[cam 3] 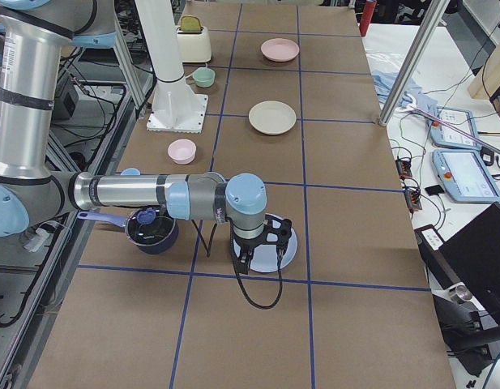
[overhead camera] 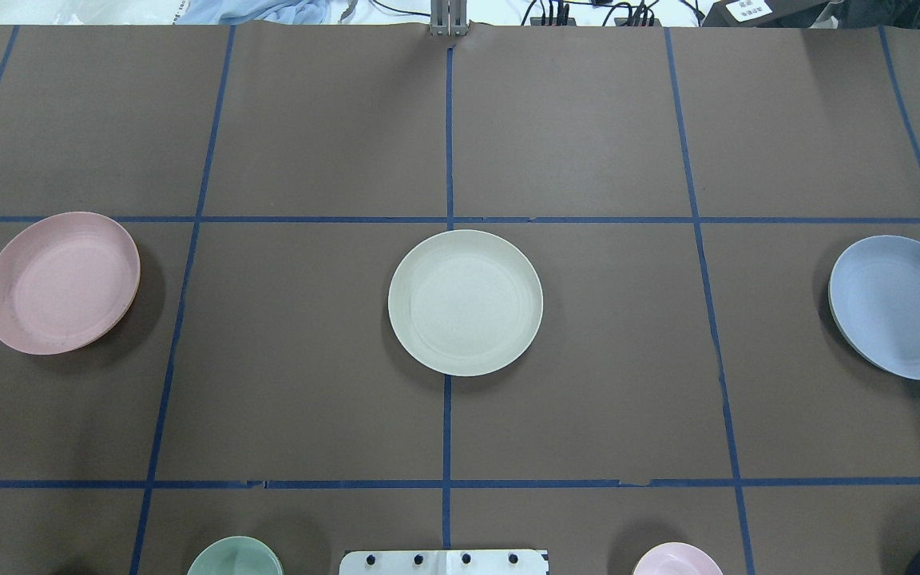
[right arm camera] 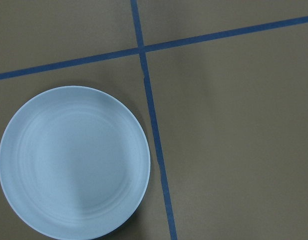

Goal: Stack three plates with pink and blue

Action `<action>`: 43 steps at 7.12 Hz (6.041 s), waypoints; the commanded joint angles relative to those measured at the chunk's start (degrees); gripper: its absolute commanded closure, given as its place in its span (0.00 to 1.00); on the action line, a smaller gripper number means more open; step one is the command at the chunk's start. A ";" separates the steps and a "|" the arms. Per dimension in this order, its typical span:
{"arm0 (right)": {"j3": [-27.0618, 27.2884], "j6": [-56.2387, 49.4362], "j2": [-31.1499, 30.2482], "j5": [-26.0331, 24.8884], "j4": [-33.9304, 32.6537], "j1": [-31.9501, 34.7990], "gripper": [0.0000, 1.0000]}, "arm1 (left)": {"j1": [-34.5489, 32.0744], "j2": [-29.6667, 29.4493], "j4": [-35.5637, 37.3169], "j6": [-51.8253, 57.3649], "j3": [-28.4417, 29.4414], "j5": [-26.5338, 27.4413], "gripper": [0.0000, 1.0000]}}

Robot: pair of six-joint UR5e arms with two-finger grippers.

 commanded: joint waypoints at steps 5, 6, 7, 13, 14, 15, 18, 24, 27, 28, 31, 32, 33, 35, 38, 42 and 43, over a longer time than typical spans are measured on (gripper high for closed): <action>-0.08 0.34 0.07 1.44 0.24 -0.07 0.00 | 0.52 -1.41 -6.04 -0.70 -1.09 -0.88 0.00; 0.26 0.69 0.42 1.54 0.33 -0.07 0.00 | 0.70 -1.94 -7.54 -0.18 -1.09 -0.97 0.00; -0.78 0.69 2.34 1.71 2.15 -0.07 0.00 | 1.49 -1.94 -14.35 -1.04 1.44 -1.66 0.00; -2.20 0.87 2.36 2.07 2.52 -0.86 0.00 | 17.18 0.07 -47.85 -43.52 11.48 -4.60 0.00; -2.20 0.96 2.36 2.07 2.52 -0.95 0.00 | 22.19 -0.01 -48.07 -46.46 11.48 -0.74 0.01; -2.11 0.87 2.45 2.07 2.61 -1.21 0.00 | 25.11 -0.44 -47.82 -46.93 11.65 1.91 0.02; -2.02 0.52 2.45 1.98 2.61 -2.53 0.00 | 26.71 -0.62 -47.64 -46.84 12.53 2.11 0.46; -2.89 -0.97 2.36 1.45 6.03 -2.88 0.00 | 25.16 -0.01 -43.10 -46.05 6.94 1.06 1.00; -11.50 1.29 2.36 -2.31 21.14 -8.39 0.00 | 20.83 -2.54 -19.43 -39.48 -6.84 -2.28 1.00; -12.03 1.66 2.36 -3.72 21.68 -10.86 0.00 | 20.74 -7.08 -9.68 -40.07 -10.89 -2.11 1.00; -19.54 4.19 2.54 -5.58 35.12 -16.23 0.00 | 20.92 -15.63 -1.67 -49.10 -14.01 -5.95 1.00; -23.34 10.04 2.62 -5.58 43.05 -18.25 0.00 | 21.27 -17.74 -1.67 -53.48 -14.18 -6.06 1.00; -25.46 12.01 2.80 -5.75 45.04 -19.75 0.00 | 22.40 -19.24 -1.67 -56.22 -14.27 -6.15 1.00; -28.80 12.47 5.15 -5.41 44.89 -20.02 0.14 | 25.91 -22.05 -1.76 -61.50 -14.18 -6.07 1.00; -29.79 12.47 5.88 -4.88 44.89 -20.02 1.00 | 26.19 -22.33 -1.85 -61.70 -14.10 -5.80 1.00; -26.91 12.56 6.05 5.53 44.89 -19.41 1.00 | 30.47 -25.30 -2.02 -67.90 -14.10 -5.28 1.00; -25.50 12.56 6.23 8.28 44.37 -17.67 1.00 | 33.54 -26.80 -2.28 -72.20 -14.18 -3.71 1.00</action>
